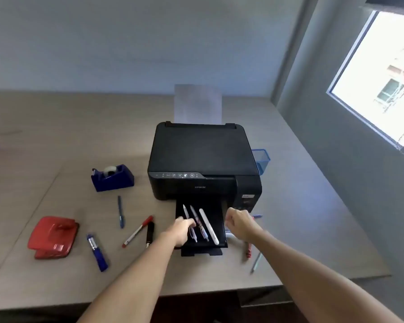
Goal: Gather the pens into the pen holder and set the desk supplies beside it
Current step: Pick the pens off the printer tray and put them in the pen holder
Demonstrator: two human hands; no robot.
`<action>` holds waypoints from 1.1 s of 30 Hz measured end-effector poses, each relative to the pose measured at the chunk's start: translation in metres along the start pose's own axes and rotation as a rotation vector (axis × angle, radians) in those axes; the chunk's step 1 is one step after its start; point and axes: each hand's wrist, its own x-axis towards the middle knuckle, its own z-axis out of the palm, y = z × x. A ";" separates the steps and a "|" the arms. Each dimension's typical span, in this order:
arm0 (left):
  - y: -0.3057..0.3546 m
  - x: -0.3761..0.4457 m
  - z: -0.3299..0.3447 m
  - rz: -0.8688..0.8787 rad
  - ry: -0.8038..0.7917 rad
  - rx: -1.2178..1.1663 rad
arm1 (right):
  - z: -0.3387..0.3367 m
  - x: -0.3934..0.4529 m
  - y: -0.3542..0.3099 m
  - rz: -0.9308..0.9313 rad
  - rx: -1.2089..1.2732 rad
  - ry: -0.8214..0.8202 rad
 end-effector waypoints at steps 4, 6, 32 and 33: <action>0.005 0.006 0.010 -0.006 0.062 0.267 | 0.012 0.017 -0.007 0.050 0.066 -0.079; 0.001 0.008 0.015 -0.031 0.179 0.293 | 0.019 0.025 -0.014 0.062 0.068 -0.126; 0.032 0.059 -0.006 0.736 0.258 0.652 | -0.059 0.010 0.107 0.273 0.199 -0.478; 0.043 0.057 -0.011 0.756 0.276 0.603 | -0.070 0.007 0.120 0.371 0.281 -0.461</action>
